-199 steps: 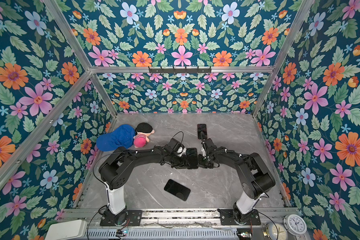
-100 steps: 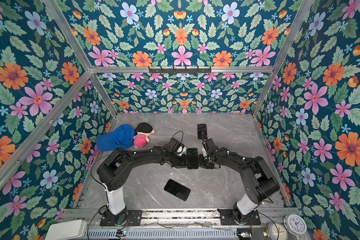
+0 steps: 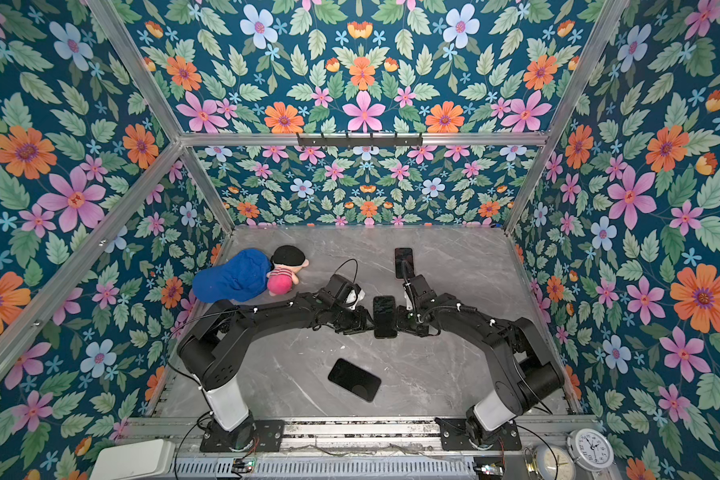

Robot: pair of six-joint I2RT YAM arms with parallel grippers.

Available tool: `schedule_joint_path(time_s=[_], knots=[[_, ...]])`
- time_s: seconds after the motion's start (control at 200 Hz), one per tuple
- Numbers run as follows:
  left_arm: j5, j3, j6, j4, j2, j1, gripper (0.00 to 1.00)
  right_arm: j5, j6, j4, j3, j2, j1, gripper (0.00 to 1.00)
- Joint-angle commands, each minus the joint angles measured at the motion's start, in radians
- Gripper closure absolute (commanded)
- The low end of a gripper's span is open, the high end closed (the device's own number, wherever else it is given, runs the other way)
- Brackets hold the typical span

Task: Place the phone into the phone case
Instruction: 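Open both grippers and lift them off the cased phone, then grasp the black-cased phone with the right gripper while the left arm draws back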

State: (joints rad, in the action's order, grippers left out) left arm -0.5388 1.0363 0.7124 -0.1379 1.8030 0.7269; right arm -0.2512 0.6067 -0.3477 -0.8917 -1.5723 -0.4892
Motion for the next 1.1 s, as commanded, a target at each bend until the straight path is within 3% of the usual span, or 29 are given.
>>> schedule_joint_path(time_s=[0.0,0.28,0.475,1.1], knots=[[0.012,-0.007,-0.034,-0.021,-0.015,-0.010,0.41,0.062,0.017,-0.043,-0.038,-0.025,-0.019,0.46],[0.013,-0.047,-0.069,-0.029,-0.068,-0.062,0.21,0.157,0.025,-0.127,-0.163,-0.149,-0.078,0.26],[0.017,-0.086,-0.080,-0.027,-0.110,-0.095,0.12,0.222,0.049,-0.184,-0.238,-0.214,-0.112,0.22],[0.018,-0.110,-0.082,-0.018,-0.126,-0.116,0.08,0.297,0.074,-0.275,-0.380,-0.342,-0.180,0.17]])
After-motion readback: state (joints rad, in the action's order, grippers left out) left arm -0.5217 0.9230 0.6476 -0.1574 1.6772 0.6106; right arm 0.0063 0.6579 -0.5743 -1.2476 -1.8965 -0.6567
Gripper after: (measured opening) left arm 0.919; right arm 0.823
